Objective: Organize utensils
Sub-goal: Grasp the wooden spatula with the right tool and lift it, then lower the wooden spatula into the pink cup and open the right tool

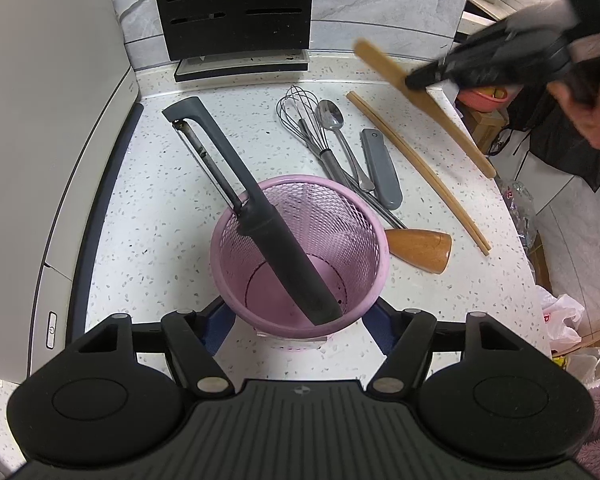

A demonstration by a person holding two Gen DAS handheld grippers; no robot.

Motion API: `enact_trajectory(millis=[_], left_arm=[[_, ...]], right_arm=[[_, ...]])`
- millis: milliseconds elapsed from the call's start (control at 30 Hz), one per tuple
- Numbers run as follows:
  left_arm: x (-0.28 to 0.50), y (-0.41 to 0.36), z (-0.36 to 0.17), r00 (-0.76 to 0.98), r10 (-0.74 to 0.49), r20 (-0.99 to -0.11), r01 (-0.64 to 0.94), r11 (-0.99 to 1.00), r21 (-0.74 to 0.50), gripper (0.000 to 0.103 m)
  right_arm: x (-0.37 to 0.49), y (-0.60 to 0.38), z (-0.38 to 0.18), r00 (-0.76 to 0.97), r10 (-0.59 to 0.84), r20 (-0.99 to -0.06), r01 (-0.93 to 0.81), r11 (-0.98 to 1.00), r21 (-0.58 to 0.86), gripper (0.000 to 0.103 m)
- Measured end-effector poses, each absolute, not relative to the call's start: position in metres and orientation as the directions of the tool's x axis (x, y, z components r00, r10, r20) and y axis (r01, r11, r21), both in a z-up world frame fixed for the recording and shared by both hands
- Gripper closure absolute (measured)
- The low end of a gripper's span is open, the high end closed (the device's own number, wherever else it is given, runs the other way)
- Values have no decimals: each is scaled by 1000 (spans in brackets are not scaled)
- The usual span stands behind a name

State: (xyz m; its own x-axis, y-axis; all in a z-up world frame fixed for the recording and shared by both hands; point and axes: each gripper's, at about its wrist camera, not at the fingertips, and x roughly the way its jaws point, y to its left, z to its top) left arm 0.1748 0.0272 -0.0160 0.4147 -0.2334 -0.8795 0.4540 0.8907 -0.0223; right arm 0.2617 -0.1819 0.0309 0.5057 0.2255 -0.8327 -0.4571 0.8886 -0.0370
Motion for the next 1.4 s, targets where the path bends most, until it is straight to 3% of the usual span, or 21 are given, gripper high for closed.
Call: enact_trajectory(millis=[267, 567, 867, 1233, 1400], left_arm=[[172, 28, -17, 430, -245, -869, 451, 892, -28, 24], [163, 24, -18, 495, -250, -832, 457, 890, 4, 6], [160, 25, -19, 562, -249, -789, 417, 909, 11, 5], [164, 22, -20, 575, -261, -775, 409, 912, -3, 5], [163, 25, -21, 568, -279, -774, 418, 908, -21, 10]], right_arm=[[227, -171, 94, 612, 511, -604, -498, 842, 208, 103], [205, -138, 108, 649, 626, -432, -533, 780, 329, 103], [193, -115, 80, 667, 629, -399, -531, 777, 337, 103], [192, -114, 43, 650, 604, -461, -499, 797, 342, 103], [183, -121, 45, 626, 605, -492, -512, 795, 326, 103]])
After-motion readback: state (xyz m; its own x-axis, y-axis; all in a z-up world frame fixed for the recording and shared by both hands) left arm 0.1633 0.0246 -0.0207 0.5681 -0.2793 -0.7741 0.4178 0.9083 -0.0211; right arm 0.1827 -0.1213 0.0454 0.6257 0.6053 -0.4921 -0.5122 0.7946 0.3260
